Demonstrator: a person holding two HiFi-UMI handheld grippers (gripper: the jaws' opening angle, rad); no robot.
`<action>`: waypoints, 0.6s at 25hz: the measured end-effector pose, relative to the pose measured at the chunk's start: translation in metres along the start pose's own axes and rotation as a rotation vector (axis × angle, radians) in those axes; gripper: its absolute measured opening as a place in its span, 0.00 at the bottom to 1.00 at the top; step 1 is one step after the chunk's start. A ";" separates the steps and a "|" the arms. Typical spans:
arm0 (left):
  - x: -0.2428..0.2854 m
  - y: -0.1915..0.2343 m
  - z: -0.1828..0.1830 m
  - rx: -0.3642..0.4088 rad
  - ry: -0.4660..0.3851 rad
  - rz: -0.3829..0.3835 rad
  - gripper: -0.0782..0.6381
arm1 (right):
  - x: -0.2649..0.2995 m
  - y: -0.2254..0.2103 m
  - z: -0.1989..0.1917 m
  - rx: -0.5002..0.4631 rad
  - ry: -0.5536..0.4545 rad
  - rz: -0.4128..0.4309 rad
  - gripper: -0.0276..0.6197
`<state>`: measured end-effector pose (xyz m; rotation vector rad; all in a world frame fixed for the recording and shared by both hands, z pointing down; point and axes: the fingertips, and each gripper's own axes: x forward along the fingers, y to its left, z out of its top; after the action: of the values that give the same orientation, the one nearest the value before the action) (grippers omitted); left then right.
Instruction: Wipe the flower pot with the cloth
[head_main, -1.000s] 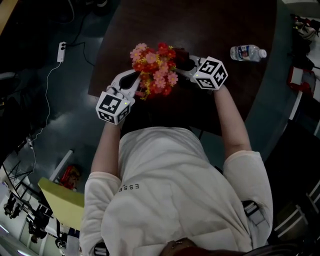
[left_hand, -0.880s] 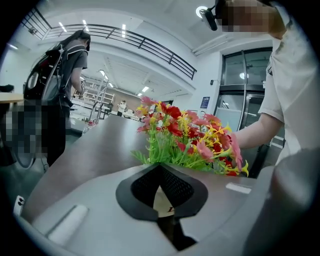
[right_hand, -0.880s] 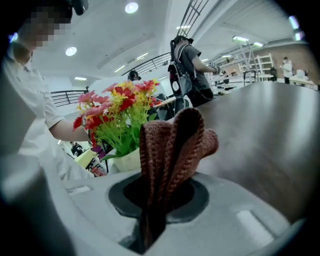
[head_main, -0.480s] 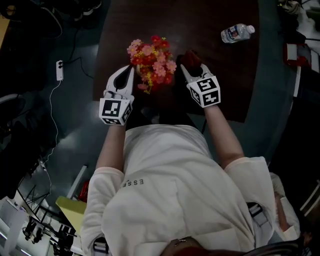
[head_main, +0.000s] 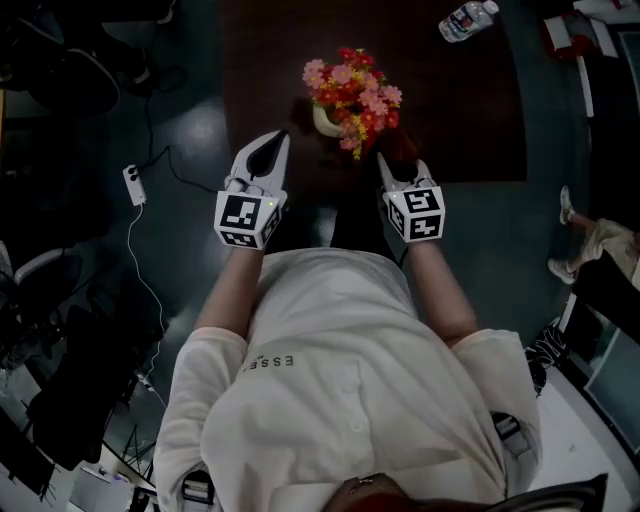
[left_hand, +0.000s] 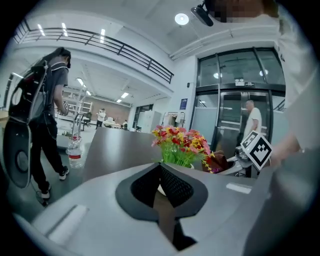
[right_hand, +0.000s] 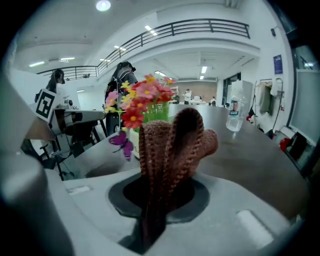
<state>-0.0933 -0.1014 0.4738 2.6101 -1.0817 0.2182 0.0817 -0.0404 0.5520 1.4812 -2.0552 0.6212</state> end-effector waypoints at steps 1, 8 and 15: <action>-0.007 0.000 -0.001 0.011 0.006 -0.025 0.13 | -0.004 0.012 -0.004 0.018 -0.003 -0.011 0.11; -0.054 0.014 -0.013 0.010 0.032 -0.104 0.13 | -0.007 0.113 -0.021 0.086 0.015 0.011 0.11; -0.081 0.039 -0.022 -0.037 0.031 -0.084 0.13 | 0.049 0.184 0.029 0.070 -0.017 0.114 0.11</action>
<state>-0.1781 -0.0663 0.4825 2.6031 -0.9548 0.2171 -0.1108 -0.0395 0.5504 1.4195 -2.1634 0.7345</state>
